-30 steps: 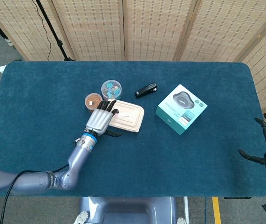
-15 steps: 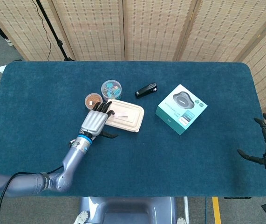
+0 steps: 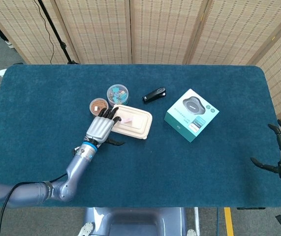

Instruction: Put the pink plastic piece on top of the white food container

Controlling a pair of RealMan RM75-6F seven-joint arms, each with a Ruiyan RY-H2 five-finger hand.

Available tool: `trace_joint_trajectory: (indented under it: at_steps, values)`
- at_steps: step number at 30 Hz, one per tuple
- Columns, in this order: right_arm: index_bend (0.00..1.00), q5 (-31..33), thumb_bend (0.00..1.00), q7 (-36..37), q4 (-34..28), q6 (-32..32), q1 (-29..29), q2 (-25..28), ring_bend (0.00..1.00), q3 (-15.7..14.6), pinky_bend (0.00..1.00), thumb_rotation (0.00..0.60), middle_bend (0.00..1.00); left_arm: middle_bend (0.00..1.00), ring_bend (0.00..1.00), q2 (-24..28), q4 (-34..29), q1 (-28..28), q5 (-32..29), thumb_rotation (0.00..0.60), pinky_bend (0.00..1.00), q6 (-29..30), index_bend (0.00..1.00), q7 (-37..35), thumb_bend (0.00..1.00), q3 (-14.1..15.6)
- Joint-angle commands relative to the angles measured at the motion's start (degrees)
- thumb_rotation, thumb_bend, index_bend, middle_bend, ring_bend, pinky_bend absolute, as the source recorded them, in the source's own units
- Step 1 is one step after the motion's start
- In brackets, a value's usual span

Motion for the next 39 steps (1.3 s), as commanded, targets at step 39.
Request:
trace_joint_trajectory:
  at_steps: [39]
  values:
    - [0.12, 0.0, 0.00, 1.1, -0.4, -0.3, -0.2, 0.6, 0.00, 0.2, 0.00, 0.600, 0.00, 0.00, 0.00, -0.9, 1.2, 0.0, -0.1, 0.269, 0.00, -1.2, 0.25, 0.8, 0.00, -0.1]
